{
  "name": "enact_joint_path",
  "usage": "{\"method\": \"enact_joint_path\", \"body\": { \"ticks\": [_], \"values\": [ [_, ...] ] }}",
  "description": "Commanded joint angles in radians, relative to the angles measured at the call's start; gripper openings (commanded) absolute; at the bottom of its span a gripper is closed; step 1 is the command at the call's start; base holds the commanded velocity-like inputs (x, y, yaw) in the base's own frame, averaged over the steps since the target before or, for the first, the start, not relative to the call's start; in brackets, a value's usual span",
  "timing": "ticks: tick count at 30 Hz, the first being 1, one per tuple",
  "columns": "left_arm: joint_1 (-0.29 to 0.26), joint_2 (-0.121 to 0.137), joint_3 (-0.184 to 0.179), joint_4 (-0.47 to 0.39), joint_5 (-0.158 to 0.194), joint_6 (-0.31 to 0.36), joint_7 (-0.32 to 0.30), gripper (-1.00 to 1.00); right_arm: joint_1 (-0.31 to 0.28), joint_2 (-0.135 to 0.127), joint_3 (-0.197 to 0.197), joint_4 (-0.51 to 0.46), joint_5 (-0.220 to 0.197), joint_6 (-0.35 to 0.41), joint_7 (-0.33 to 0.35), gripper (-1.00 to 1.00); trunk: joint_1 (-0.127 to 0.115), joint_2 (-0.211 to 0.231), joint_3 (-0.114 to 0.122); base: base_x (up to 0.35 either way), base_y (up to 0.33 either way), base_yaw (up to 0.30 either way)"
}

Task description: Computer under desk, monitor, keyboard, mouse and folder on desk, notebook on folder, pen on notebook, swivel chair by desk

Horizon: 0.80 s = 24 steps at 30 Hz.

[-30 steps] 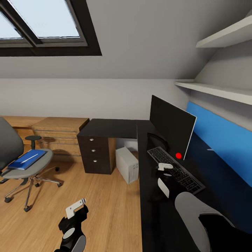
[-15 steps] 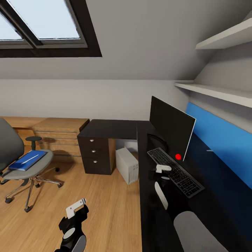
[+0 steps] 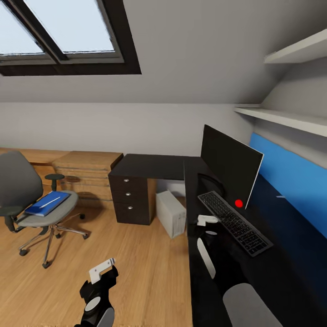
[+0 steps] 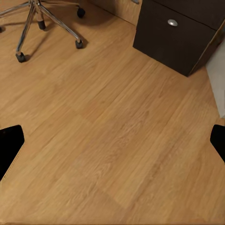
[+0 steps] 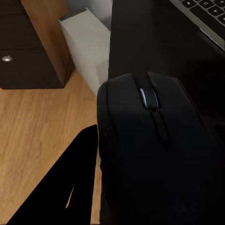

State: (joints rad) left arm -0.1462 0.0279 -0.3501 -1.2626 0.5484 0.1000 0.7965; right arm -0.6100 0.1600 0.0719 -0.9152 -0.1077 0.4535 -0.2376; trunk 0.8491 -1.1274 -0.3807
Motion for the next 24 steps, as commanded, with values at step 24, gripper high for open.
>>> {"method": "enact_joint_path", "body": {
  "ticks": [24],
  "values": [
    [-0.001, 0.003, -0.004, 0.001, 0.002, 0.007, 0.003, 1.0, 0.0, 0.003, 0.002, 0.001, -0.009, -0.002, -0.009, -1.0, 0.0, -0.001, -0.001, -0.144, 0.271, 0.106]
  ]
}}
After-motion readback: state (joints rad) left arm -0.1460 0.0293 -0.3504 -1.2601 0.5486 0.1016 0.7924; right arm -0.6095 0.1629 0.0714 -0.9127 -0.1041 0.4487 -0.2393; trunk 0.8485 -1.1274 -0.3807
